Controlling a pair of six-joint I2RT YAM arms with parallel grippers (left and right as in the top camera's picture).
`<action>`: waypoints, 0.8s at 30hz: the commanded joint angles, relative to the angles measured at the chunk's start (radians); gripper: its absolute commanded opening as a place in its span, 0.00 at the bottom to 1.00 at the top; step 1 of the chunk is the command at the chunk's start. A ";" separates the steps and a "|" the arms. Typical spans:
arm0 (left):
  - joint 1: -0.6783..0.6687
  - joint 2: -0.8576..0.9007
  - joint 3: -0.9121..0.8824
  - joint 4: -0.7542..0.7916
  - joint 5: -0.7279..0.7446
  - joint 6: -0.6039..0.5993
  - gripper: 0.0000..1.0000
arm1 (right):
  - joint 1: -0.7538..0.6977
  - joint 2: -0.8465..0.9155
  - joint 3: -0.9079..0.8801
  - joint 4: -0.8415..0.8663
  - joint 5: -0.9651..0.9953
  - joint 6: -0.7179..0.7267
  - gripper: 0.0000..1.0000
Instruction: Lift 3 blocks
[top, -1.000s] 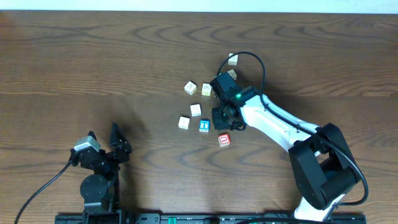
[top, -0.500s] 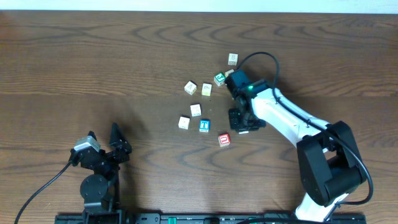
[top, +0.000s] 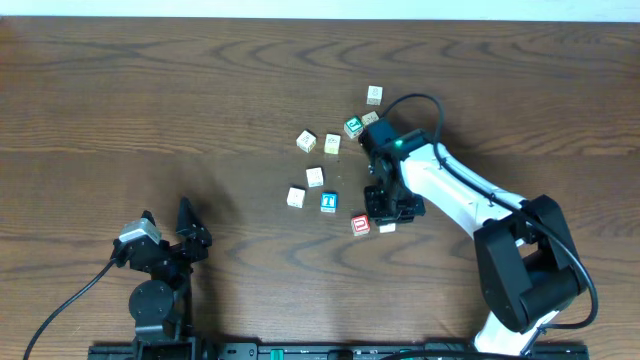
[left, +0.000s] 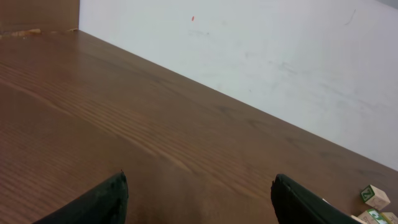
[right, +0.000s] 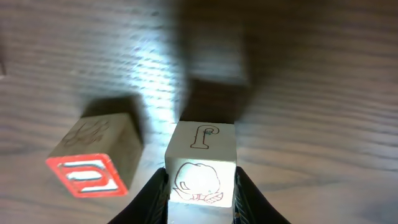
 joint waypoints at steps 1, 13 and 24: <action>0.005 -0.006 -0.016 -0.045 -0.010 0.017 0.74 | 0.027 0.001 -0.002 -0.005 -0.019 -0.005 0.14; 0.005 -0.006 -0.016 -0.045 -0.010 0.017 0.74 | 0.035 0.001 -0.002 -0.003 -0.050 -0.005 0.32; 0.005 -0.006 -0.016 -0.045 -0.010 0.017 0.74 | 0.035 0.001 -0.002 0.000 -0.029 -0.005 0.40</action>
